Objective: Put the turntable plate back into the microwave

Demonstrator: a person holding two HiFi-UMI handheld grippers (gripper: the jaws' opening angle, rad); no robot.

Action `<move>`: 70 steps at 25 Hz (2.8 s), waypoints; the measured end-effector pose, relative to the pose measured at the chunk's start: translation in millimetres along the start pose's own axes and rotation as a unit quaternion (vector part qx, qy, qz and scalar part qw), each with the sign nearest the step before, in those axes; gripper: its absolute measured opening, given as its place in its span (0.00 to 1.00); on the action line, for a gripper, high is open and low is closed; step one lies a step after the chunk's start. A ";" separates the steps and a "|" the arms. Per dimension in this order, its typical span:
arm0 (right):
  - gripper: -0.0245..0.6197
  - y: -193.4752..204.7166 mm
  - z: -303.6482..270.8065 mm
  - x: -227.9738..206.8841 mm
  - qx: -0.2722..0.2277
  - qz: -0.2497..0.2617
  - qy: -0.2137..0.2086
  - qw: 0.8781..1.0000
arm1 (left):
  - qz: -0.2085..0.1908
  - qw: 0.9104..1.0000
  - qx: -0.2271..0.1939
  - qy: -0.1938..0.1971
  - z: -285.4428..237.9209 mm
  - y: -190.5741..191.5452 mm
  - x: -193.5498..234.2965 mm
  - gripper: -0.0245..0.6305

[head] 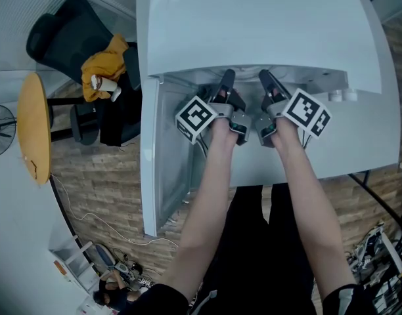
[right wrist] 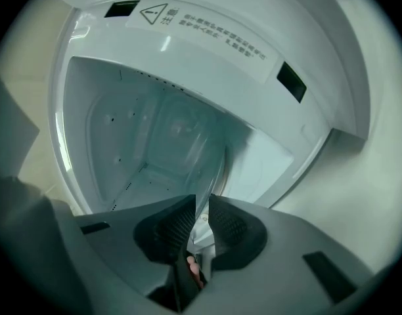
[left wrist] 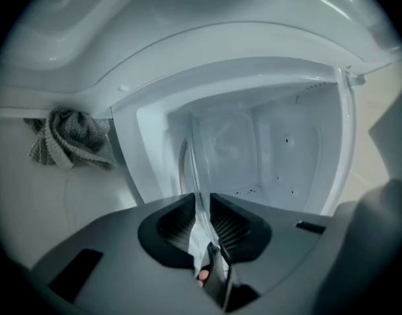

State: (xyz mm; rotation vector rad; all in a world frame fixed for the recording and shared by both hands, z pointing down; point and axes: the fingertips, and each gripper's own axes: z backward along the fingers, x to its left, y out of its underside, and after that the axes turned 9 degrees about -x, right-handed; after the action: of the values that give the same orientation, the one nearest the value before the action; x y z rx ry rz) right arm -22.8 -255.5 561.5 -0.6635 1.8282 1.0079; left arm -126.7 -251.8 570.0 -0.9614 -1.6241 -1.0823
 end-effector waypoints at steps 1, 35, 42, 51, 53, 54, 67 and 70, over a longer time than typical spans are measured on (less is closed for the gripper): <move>0.14 -1.3 0.0 -1.4 -0.006 -0.006 0.003 1.000 | -0.004 1.000 0.006 -0.001 0.3 2.0 0.1 0.12; 0.10 12.8 9.6 0.7 0.015 0.040 0.027 0.999 | 0.048 0.999 0.013 -0.012 7.2 11.7 4.2 0.13; 0.08 23.4 11.4 1.8 0.031 0.046 0.024 0.998 | 0.053 0.998 0.012 -0.024 13.8 10.8 7.5 0.16; 0.05 26.9 -1.0 -3.1 0.046 0.060 0.033 0.997 | 0.043 0.998 0.011 -0.053 17.2 10.8 19.2 0.08; 0.05 27.0 -1.6 -4.2 0.047 0.060 0.034 0.997 | 0.041 0.998 0.015 -0.053 16.8 12.0 20.8 0.06; 0.05 27.0 -2.1 -4.4 0.047 0.060 0.034 0.997 | 0.041 0.998 0.015 -0.052 16.6 12.0 21.0 0.06; 0.05 23.6 -3.8 -5.6 0.036 0.058 0.034 0.997 | 0.043 0.998 0.020 -0.045 14.2 13.5 20.4 0.05; 0.05 21.6 -2.0 -5.8 0.035 0.058 0.035 0.997 | 0.047 0.998 0.024 -0.041 14.3 14.7 18.4 0.05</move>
State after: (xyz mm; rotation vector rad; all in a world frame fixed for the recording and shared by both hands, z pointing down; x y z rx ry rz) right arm -37.9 -245.9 575.0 -0.5610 1.9722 1.0017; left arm -121.7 -231.8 588.3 -1.0519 -1.6472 -0.9479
